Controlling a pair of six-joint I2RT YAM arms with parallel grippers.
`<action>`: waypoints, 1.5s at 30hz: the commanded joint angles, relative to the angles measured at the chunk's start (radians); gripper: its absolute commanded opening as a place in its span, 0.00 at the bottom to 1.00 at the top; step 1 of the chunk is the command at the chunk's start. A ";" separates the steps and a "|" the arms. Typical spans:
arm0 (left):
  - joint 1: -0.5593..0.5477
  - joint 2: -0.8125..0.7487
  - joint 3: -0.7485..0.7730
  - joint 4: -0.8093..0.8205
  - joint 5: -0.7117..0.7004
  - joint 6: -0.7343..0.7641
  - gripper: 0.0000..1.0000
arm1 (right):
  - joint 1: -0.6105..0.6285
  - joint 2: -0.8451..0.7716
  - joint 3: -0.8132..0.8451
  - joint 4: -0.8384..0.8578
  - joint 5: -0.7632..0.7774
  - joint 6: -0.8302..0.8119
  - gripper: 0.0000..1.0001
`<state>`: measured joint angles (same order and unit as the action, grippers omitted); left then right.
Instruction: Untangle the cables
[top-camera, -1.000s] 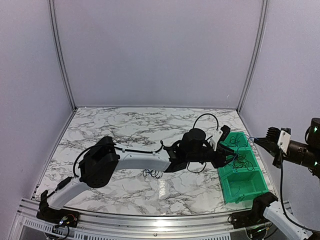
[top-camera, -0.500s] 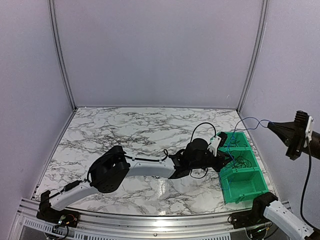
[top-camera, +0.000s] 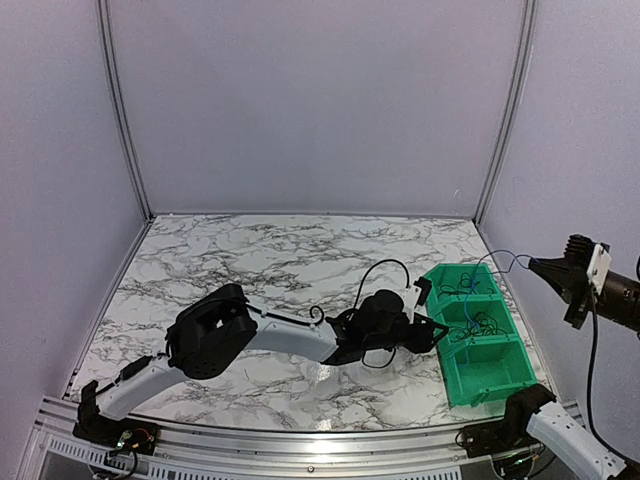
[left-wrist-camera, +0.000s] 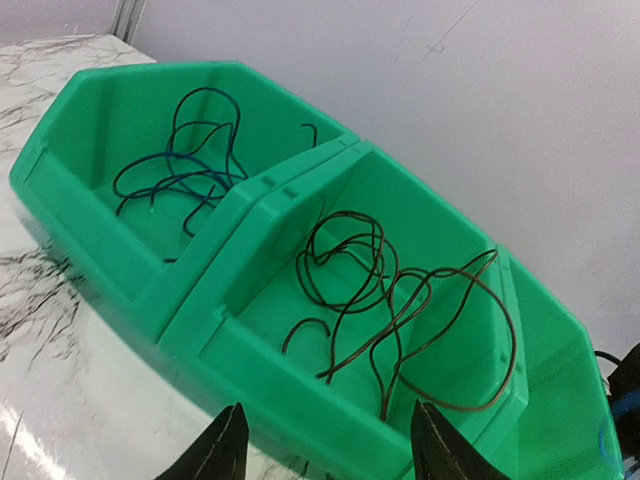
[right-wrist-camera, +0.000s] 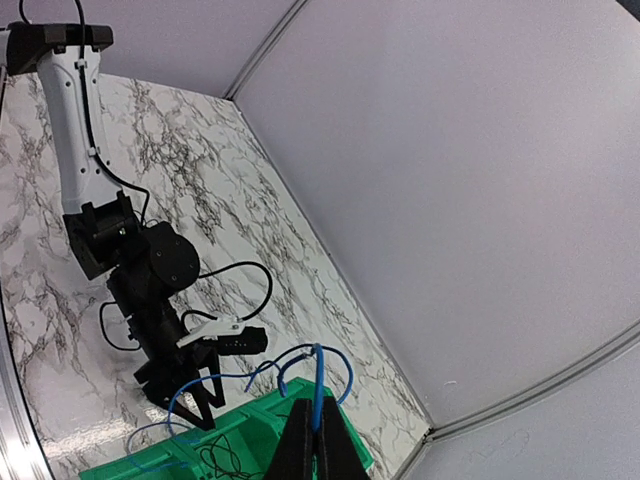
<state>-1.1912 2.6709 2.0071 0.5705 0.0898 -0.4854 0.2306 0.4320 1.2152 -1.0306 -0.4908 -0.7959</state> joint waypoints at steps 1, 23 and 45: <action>0.018 -0.168 -0.129 0.019 -0.020 0.037 0.58 | -0.004 0.000 -0.010 -0.035 0.101 -0.038 0.00; 0.108 -0.486 -0.589 0.020 -0.076 0.020 0.59 | 0.015 -0.097 -0.100 -0.154 0.286 -0.110 0.00; 0.136 -0.564 -0.725 0.019 -0.122 0.031 0.59 | 0.170 -0.105 -0.243 -0.345 0.410 -0.222 0.00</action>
<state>-1.0672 2.1647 1.3014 0.5785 -0.0029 -0.4637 0.3908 0.3099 0.9997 -1.3449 -0.0723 -0.9527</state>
